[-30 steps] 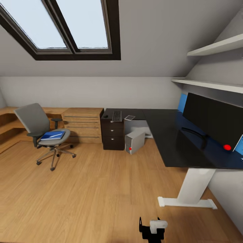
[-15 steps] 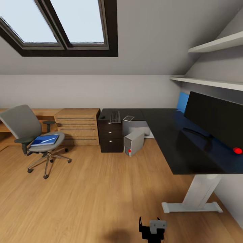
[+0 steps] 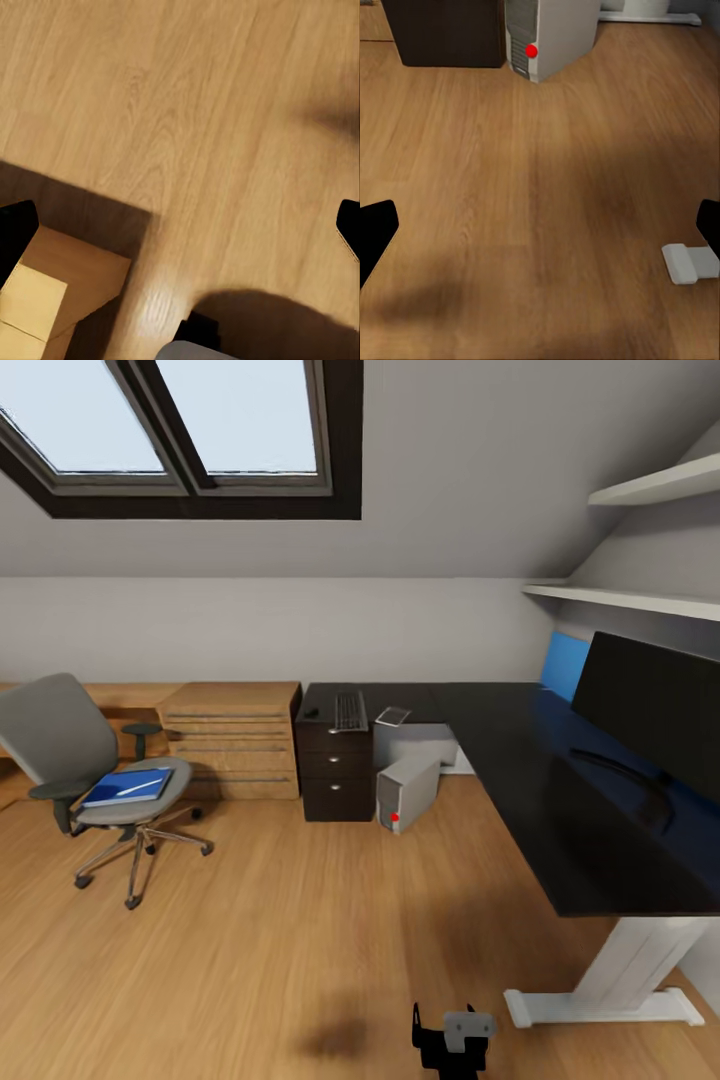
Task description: In the bedroom, organize the workspace by keeping the computer under the desk, ensuring the monitor is on the desk, placing the keyboard on the desk next to the monitor, placing the mouse on the desk next to the keyboard, moving the folder from the swivel chair onto the desk next to the mouse, stacking the notebook on top of the folder with the pen on top of the notebook, and positioning the swivel chair next to the desk.
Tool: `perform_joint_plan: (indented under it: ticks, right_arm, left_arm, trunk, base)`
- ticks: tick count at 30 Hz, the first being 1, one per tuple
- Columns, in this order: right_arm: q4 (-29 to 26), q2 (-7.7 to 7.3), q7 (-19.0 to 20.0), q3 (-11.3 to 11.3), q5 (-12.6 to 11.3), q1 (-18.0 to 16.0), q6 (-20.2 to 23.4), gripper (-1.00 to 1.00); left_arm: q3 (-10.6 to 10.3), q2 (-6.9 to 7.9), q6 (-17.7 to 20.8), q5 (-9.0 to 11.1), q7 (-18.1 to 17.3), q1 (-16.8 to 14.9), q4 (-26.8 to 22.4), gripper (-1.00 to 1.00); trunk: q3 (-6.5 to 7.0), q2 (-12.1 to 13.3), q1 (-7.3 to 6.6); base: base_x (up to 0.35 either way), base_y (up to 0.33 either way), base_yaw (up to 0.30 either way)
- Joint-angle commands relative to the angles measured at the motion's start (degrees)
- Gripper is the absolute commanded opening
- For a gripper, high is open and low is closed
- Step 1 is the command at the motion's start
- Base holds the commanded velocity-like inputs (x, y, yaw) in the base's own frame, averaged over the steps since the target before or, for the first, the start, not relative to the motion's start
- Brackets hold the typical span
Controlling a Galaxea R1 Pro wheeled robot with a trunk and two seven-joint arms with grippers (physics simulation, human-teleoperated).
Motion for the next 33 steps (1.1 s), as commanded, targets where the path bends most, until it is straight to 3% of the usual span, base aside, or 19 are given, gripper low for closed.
perform_joint_plan:
  ticks: [1,17,33]
  right_arm:
    - [0.05,0.0,-0.59,0.16,0.51,-0.05,0.01,1.0]
    - [0.05,0.0,-0.59,0.35,0.58,-0.05,0.07,1.0]
    - [2.25,-0.08,-0.48,0.39,0.85,-0.05,0.16,1.0]
  left_arm:
    - [-0.31,0.05,0.03,0.47,0.44,-0.03,-0.06,1.0]
    - [-0.31,0.05,0.03,0.46,0.42,-0.03,-0.06,1.0]
    - [-0.31,0.07,0.03,0.46,0.41,-0.02,-0.06,1.0]
  trunk:
    - [-0.06,-0.03,0.03]
    - [-0.07,-0.03,0.03]
    - [-0.07,-0.03,0.03]
  base:
    - [0.321,0.038,0.0]
    - [0.325,0.008,0.0]
    - [0.33,0.094,0.0]
